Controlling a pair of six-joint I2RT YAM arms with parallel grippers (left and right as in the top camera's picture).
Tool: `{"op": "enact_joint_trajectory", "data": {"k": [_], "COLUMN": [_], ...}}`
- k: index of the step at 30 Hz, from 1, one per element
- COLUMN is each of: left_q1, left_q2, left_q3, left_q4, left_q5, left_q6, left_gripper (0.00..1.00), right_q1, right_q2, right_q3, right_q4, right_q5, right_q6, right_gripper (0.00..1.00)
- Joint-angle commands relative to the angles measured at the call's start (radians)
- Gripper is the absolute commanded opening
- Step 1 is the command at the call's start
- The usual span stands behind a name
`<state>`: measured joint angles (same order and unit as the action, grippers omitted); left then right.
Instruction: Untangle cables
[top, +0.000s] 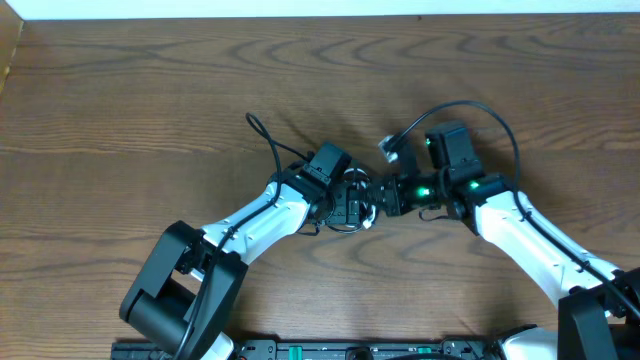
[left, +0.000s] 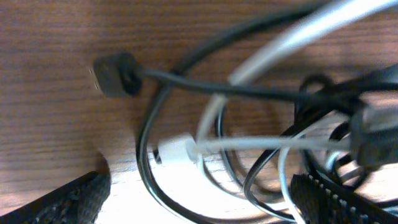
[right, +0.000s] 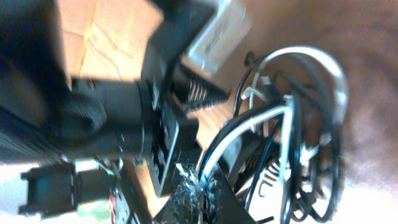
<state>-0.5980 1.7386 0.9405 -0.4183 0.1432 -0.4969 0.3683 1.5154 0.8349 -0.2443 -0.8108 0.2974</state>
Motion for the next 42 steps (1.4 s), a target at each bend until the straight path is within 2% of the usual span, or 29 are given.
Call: {"op": "enact_joint_trajectory", "data": {"k": [1,5,9,17,23,24,26,27,32,37,42], "left_q1": [0.001,0.001,0.001,0.001,0.001,0.001,0.001,0.001,0.002,0.008,0.024], "left_q2": [0.059,0.059,0.059,0.059,0.059,0.059,0.059,0.059,0.058,0.039,-0.051], "left_q3": [-0.069,-0.069,-0.069,-0.069,-0.069,-0.069,-0.069,-0.069,-0.069,-0.066,-0.056], "left_q4": [-0.026,-0.029,-0.029,-0.029,-0.028,-0.028,-0.028,-0.024,-0.020,-0.022,-0.029], "left_q5": [-0.006,-0.006,-0.006,-0.006,-0.006,-0.004,0.014,0.035,0.070,0.074,0.074], "left_q6": [-0.006,-0.006,-0.006,-0.006,-0.006,-0.006,0.000,0.015,0.032,0.032,0.051], "left_gripper": [0.98,0.98,0.98,0.98,0.98,0.91,0.43,0.23,0.08,0.08,0.07], "right_q1": [-0.055,-0.130,-0.196,-0.293,-0.270,-0.260,-0.235,-0.216,-0.133,-0.070,-0.039], "right_q2": [-0.019,-0.019,-0.019,-0.019,-0.019,-0.019,-0.019,-0.019,-0.017,-0.017,-0.017], "right_q3": [0.010,0.010,0.009,0.009,0.008,0.008,0.008,0.008,0.004,0.004,0.004], "right_q4": [0.070,0.164,0.186,0.024,-0.144,-0.166,-0.203,-0.220,-0.230,-0.220,-0.214], "right_q5": [-0.037,-0.037,0.001,0.310,0.307,0.292,0.277,0.278,0.310,0.377,0.387], "right_q6": [0.069,0.118,0.118,0.116,0.051,0.023,-0.019,-0.035,-0.089,-0.089,-0.089], "right_gripper": [0.01,0.01,0.01,0.03,0.11,0.12,0.12,0.13,0.22,0.24,0.25]}}
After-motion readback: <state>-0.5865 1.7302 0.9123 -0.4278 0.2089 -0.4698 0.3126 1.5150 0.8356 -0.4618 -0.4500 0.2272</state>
